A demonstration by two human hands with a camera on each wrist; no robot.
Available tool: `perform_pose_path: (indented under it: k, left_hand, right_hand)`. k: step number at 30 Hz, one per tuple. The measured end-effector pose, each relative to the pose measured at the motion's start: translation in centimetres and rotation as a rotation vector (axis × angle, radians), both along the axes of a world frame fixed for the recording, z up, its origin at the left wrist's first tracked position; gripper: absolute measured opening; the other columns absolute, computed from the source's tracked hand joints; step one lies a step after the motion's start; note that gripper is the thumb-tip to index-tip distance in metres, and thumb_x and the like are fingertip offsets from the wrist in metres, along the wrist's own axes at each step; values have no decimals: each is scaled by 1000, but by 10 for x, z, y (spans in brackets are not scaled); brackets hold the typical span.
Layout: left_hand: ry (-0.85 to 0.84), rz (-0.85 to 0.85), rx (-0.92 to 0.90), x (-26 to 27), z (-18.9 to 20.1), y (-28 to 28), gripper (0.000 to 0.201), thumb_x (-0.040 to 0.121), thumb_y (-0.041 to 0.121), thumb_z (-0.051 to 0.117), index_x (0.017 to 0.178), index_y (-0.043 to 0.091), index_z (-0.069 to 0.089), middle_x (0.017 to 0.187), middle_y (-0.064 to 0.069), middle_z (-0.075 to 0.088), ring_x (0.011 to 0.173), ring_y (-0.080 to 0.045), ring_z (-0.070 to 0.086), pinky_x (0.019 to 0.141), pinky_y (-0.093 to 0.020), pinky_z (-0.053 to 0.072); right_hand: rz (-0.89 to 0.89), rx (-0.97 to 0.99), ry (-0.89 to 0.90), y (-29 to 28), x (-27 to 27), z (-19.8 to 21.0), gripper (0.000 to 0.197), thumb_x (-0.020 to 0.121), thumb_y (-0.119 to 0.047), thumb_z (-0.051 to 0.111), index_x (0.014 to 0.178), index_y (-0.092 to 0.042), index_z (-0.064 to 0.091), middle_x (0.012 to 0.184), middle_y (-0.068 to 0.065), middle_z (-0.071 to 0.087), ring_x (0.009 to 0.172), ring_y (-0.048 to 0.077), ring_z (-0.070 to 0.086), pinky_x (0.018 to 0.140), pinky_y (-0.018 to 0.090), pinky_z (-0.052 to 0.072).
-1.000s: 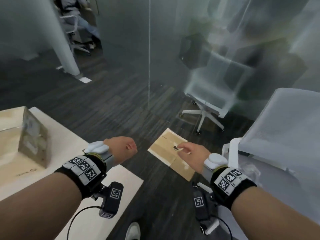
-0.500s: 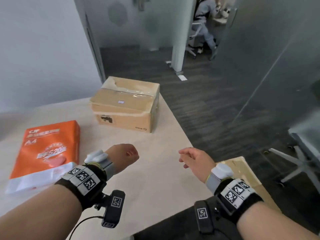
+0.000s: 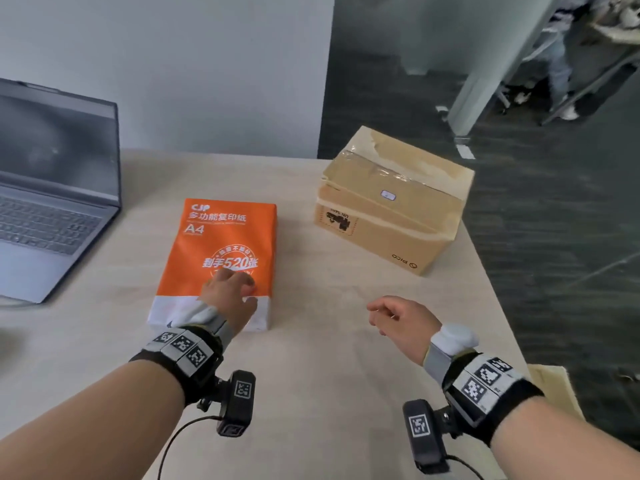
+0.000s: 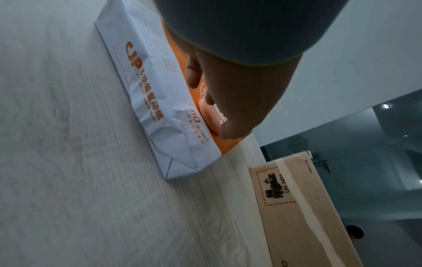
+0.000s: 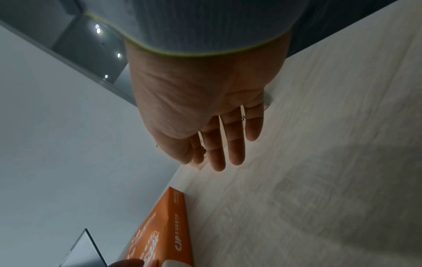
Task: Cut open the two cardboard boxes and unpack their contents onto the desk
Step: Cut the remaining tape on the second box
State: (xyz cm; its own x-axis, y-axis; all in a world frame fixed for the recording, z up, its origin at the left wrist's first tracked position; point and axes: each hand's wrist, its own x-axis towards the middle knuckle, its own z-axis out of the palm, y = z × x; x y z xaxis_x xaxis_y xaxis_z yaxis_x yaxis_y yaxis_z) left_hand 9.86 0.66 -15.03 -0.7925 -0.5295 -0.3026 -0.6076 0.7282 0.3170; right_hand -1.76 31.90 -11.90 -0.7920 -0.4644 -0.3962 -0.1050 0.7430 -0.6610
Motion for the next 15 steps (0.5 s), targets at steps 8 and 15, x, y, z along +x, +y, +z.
perform_pose_path:
  k: [8,15]
  left_hand:
    - [-151,-109,53,-9,-10,-26,36,84,57,57,112,34,60,115,2,51,101,-25,61,80,-37,56]
    - [56,11,194,-13,-16,-18,22,102,39,50,102,22,66,87,1,68,73,-20,61,58,-28,39]
  right_hand:
    - [84,89,30,-38,3,-1,9,93,-45,59,96,-52,64,98,-17,71,91,3,67,89,28,54]
    - [253,325,537,-67,-66,42,49,94,-34,58,142,-26,52,149,-2,47,137,26,40,109,42,38]
